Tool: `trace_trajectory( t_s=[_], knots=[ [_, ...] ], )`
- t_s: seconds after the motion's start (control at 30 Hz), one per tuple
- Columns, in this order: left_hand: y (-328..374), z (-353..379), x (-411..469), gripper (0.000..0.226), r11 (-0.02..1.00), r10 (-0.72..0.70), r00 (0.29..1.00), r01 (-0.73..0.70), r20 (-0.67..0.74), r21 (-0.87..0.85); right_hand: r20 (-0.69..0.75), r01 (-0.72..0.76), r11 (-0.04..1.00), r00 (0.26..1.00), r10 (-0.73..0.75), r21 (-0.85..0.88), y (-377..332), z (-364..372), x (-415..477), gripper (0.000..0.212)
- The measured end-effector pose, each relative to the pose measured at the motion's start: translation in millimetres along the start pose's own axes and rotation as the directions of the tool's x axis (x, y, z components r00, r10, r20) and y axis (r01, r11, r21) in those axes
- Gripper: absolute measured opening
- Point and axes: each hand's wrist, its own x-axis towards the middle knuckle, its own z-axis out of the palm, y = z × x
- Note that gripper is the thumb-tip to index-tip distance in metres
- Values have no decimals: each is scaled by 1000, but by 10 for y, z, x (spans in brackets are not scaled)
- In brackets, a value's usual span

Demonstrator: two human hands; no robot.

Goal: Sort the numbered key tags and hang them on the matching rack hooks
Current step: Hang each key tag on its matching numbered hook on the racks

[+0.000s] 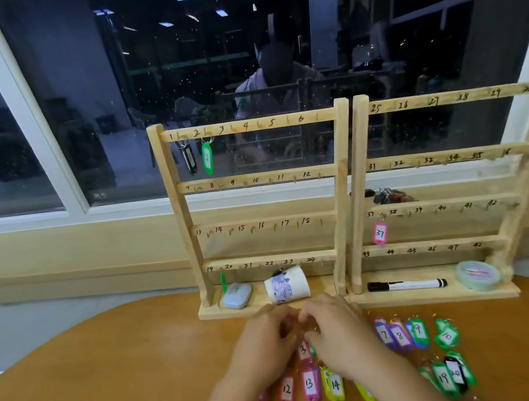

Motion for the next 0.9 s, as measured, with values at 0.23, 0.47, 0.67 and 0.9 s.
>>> trace_trajectory(
  t_s=[0.23, 0.47, 0.67, 0.9],
  knots=[
    [-51, 88, 26, 18, 999, 42, 999, -41, -27, 30, 18, -34, 995, 999, 36, -93, 60, 116, 39, 20],
    [-74, 118, 36, 5, 999, -44, 992, 41, -116, -25, -30, -51, 997, 998, 50, -58, 99, 188, 66, 16],
    [59, -58, 5, 13, 921, -116, 976, 37, -182, -388, -93, -36, 950, 993, 68, 311, 96, 127, 127, 8],
    [302, -307, -78, 14, 670, -142, 972, -44, -186, -741, -166, 61, 792, 985, 52, 607, 0, -203, 59, 16]
  ],
)
